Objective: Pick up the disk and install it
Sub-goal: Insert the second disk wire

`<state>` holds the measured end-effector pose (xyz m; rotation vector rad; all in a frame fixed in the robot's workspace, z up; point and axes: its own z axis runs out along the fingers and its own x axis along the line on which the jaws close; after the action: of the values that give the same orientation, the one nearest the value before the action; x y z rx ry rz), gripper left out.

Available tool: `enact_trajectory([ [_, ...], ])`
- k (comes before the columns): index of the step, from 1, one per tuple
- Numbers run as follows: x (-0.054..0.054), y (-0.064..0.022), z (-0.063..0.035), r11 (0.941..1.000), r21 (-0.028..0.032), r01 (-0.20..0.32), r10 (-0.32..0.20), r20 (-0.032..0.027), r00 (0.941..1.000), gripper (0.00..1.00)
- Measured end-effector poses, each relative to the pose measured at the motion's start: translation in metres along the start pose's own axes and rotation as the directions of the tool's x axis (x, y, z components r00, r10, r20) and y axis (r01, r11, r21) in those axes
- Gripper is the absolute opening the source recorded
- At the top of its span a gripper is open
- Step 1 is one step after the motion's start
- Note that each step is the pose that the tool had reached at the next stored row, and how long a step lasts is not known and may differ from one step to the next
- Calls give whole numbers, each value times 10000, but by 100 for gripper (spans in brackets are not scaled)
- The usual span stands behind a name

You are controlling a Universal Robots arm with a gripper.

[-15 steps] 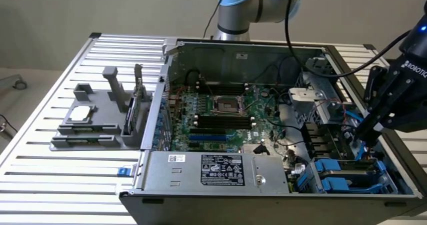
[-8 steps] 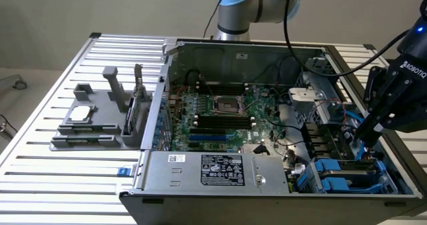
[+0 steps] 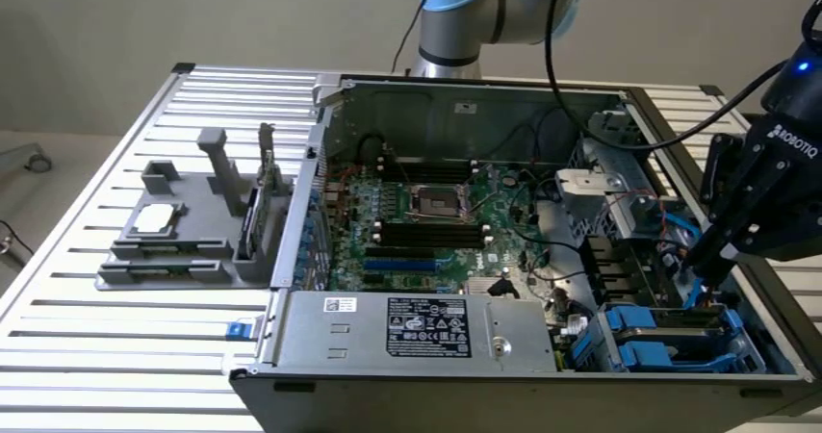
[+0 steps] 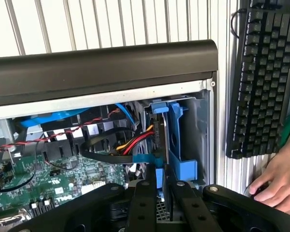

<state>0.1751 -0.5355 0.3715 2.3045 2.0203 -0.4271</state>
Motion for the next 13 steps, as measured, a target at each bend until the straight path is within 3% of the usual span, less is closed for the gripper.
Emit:
enact_trajectory([
  [8, -35, 11, 42, 9995, -142, 280, -280, 9, 9996, 20],
  [9, -37, 11, 44, 9993, -163, 322, -322, -11, 9995, 20],
  [13, -36, 14, 57, 9981, -269, 552, -558, -197, 9982, 20],
])
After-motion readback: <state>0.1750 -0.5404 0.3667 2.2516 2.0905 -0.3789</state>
